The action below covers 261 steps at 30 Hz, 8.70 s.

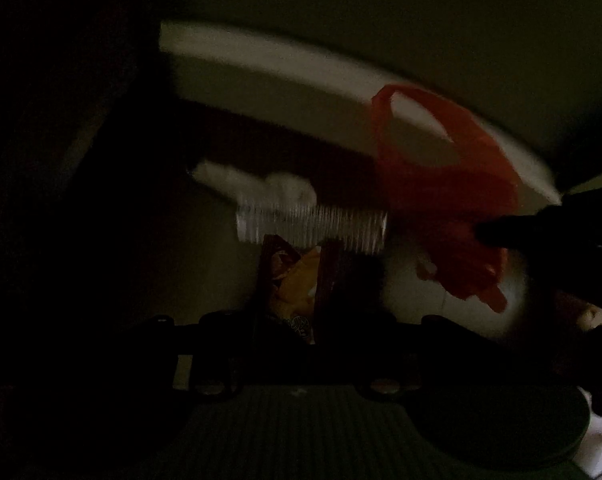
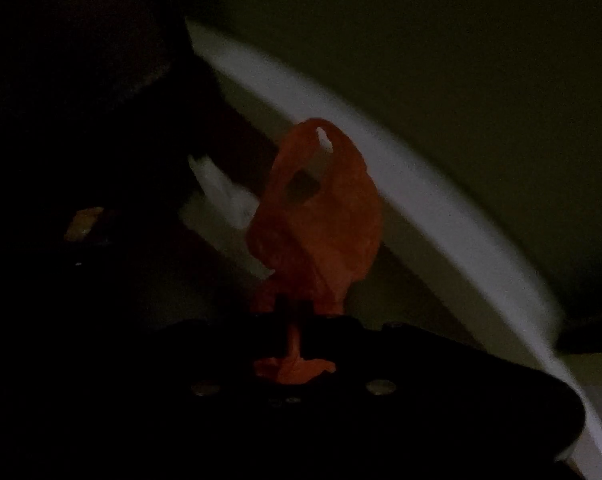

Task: Collect trash
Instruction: 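Lift the bag in the right tool and wrapper in the left tool over the wastebasket, then open both tools over the teal wastebasket to drop bag and wrapper, then lower both tools back under the furniture toward the remaining trash, then grasp the white tissue with the left tool while the right tool grasps the clear ribbed tray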

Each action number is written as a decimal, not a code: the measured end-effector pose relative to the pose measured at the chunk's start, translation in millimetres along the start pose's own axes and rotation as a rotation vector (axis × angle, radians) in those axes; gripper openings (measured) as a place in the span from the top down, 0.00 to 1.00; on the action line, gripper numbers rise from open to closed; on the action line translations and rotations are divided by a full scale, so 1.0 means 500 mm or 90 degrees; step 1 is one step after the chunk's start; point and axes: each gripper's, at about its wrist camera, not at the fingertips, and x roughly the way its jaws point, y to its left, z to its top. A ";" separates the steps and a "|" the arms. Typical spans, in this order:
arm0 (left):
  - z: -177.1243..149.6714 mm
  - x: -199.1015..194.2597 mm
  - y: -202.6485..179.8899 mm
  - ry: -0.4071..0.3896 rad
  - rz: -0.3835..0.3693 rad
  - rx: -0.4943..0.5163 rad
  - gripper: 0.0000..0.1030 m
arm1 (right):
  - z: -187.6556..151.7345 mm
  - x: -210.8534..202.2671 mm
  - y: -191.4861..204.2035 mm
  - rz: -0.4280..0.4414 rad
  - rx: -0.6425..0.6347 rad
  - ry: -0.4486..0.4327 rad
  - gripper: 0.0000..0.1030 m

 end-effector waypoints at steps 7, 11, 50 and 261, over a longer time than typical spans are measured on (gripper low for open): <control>0.061 -0.212 -0.001 -0.098 -0.009 -0.009 0.68 | 0.080 -0.228 0.046 0.011 -0.051 -0.101 0.97; 0.073 -0.365 -0.001 -0.154 -0.011 -0.018 0.68 | 0.107 -0.381 0.102 0.020 -0.093 -0.167 0.97; -0.100 -1.378 0.083 -0.568 0.264 0.018 0.68 | 0.257 -1.199 0.625 0.130 -0.358 -0.589 0.97; 0.169 0.344 0.070 0.176 -0.049 -0.243 0.30 | 0.097 0.431 0.154 0.071 -0.261 0.159 0.60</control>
